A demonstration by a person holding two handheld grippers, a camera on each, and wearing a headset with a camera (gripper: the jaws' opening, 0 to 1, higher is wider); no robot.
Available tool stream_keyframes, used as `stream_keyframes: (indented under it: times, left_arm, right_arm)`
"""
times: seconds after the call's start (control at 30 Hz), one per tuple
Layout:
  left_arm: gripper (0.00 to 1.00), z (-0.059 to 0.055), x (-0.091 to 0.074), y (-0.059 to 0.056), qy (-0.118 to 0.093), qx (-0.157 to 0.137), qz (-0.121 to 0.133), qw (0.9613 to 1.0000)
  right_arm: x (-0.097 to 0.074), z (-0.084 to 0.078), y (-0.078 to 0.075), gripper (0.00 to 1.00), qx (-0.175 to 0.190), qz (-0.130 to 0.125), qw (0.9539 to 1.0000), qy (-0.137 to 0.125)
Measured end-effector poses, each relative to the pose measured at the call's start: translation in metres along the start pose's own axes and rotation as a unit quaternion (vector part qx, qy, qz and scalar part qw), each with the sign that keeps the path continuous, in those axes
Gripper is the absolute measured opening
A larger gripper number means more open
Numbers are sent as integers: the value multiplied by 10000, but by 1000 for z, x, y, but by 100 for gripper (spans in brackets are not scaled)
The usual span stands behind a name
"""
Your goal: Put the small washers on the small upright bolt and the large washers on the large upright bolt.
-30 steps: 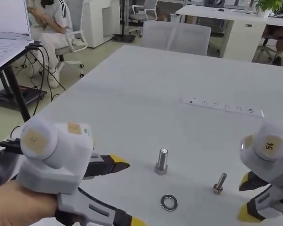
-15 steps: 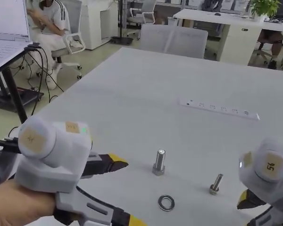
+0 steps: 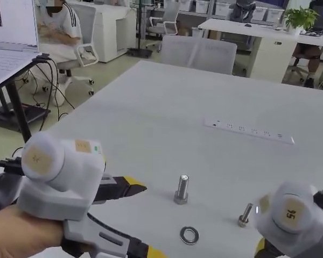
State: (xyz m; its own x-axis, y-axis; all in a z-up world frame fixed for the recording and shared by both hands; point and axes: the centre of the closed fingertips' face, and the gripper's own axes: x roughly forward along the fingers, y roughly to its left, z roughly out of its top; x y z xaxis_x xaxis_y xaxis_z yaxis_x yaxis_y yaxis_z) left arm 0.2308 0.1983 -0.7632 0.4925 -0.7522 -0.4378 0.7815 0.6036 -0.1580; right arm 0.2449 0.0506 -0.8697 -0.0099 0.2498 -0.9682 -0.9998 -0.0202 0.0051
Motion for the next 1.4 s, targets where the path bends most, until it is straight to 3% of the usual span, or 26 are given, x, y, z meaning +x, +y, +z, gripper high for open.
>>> stream_keyframes:
  times: [0.6, 1.4]
  left_arm:
    - [91, 1, -10, 0, -99, -7, 111, 9999]
    - [91, -1, -12, -1, -132, -20, 124, 9998]
  right_arm:
    - [11, 8, 7, 35, -335, 48, 9994, 62]
    - [13, 10, 7, 24, -276, 72, 9996, 46]
